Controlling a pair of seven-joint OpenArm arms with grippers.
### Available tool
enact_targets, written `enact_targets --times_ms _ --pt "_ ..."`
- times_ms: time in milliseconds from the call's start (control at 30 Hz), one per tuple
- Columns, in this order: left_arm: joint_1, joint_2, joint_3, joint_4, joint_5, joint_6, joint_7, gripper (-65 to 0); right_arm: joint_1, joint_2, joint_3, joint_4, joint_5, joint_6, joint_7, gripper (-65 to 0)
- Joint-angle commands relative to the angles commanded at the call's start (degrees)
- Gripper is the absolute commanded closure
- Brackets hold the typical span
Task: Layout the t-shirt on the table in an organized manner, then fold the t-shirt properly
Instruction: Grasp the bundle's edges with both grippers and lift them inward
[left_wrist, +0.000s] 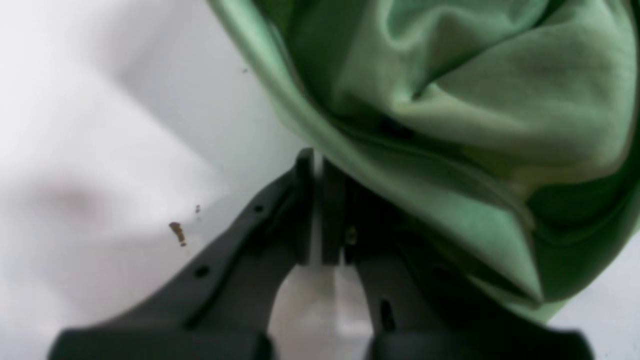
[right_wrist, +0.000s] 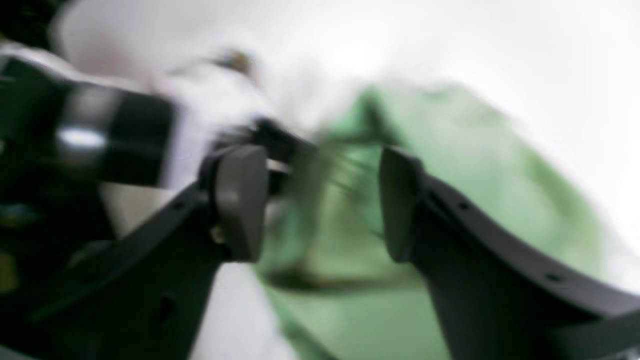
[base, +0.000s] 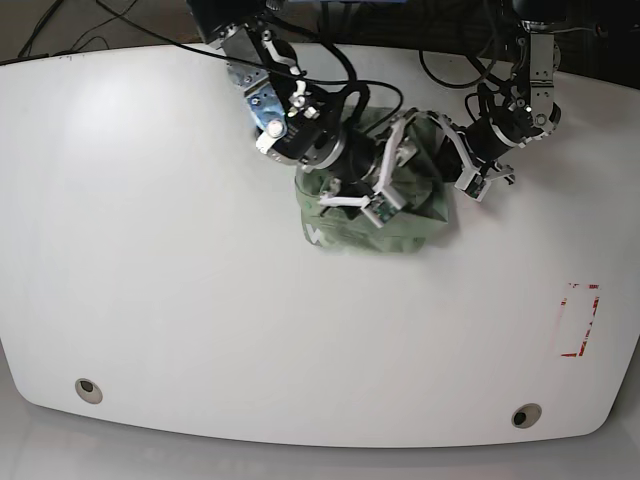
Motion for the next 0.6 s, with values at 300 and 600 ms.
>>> enact_targets --times_ms 300,600 --pt "0.09 0.00 -0.09 5.27 0.00 0.00 0.26 -2.5 0.09 7.21 6.51 -0.44 0.53 0.09 2.55 -6.4" --pt "0.00 0.00 0.00 5.27 0.09 0.00 2.46 -2.5 -0.79 7.38 6.86 -6.59 0.09 2.99 5.54 0.0"
